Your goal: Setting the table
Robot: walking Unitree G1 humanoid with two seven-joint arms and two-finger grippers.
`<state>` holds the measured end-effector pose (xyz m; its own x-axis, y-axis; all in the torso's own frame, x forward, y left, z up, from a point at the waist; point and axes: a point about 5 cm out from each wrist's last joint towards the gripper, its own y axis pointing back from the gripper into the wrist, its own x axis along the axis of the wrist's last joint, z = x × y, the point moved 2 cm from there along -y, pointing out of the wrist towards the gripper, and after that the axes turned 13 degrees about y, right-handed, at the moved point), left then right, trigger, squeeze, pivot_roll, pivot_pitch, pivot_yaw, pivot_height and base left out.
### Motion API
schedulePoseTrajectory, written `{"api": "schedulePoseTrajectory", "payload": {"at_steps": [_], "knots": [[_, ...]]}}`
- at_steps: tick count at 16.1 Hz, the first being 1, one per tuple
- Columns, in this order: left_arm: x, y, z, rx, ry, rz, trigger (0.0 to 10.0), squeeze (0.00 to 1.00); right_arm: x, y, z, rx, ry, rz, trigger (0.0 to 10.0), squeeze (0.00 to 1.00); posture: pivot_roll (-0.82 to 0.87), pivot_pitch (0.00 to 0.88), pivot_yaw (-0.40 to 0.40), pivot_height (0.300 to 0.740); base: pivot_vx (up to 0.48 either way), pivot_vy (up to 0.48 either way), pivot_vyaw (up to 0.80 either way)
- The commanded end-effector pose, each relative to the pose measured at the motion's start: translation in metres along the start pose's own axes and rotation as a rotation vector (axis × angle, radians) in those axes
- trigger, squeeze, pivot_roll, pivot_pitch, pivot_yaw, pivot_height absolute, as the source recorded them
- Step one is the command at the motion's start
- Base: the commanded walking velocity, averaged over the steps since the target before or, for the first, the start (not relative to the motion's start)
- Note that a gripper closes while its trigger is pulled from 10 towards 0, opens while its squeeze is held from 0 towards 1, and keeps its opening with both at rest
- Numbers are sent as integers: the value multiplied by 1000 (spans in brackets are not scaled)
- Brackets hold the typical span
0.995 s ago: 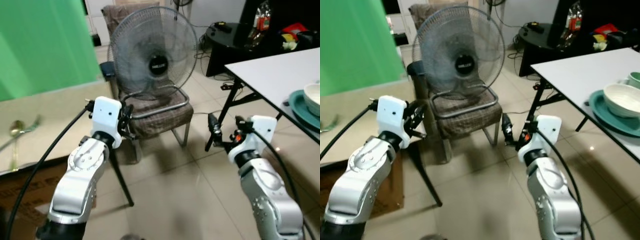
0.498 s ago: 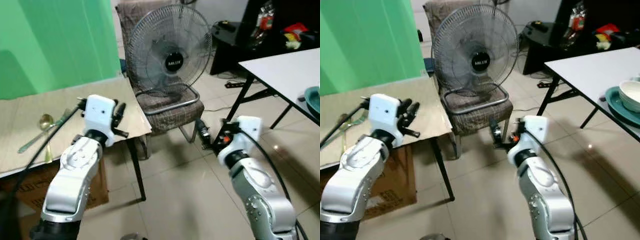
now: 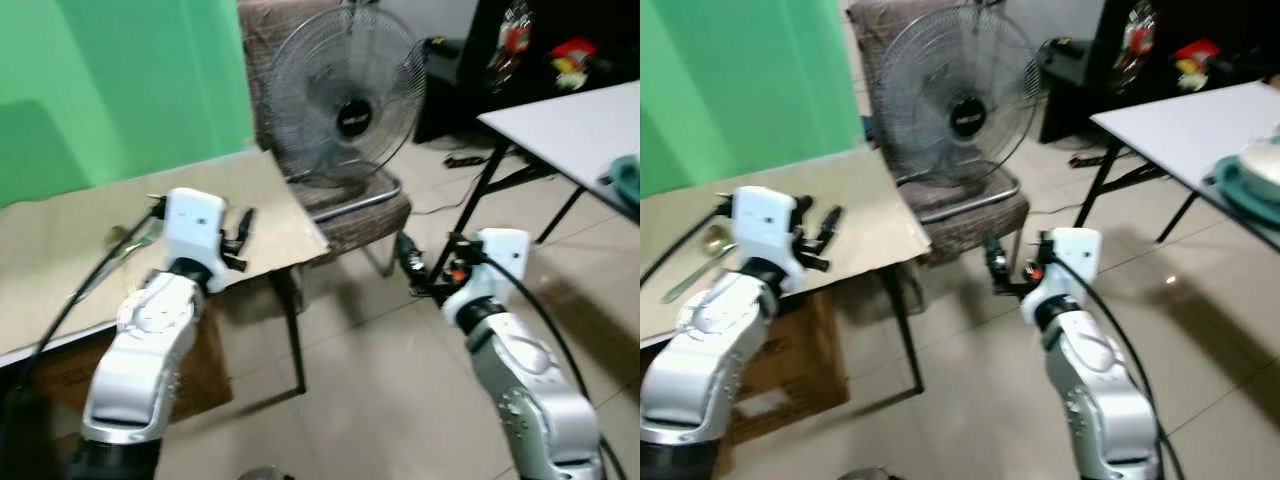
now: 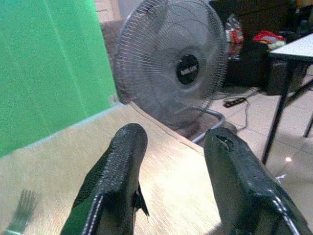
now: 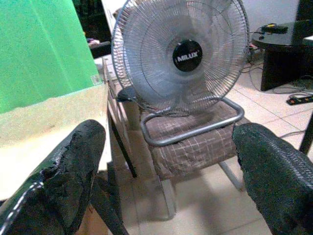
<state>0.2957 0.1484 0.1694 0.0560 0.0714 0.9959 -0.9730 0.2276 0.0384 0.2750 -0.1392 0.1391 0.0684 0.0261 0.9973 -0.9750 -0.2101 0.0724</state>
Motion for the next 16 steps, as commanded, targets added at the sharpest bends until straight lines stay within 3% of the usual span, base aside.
{"api": "schedulePoseTrajectory", "payload": {"at_steps": [1,6,11,16], "knots": [[4,1,-3,5,-11,6,10000,1000,2,1,0,0,-2,6,10000,0,100,0,31,740,0,289,0],[5,1,-5,11,-10,7,10000,1000,2,0,-1,8,10,9,10000,0,102,0,28,740,0,296,0],[6,2,-6,14,-18,9,10000,1000,1,1,-3,16,5,6,10000,0,102,0,31,740,0,337,-630],[6,3,-9,20,-24,8,10000,1000,2,2,-3,19,29,9,10000,0,107,0,27,740,0,384,0]]}}
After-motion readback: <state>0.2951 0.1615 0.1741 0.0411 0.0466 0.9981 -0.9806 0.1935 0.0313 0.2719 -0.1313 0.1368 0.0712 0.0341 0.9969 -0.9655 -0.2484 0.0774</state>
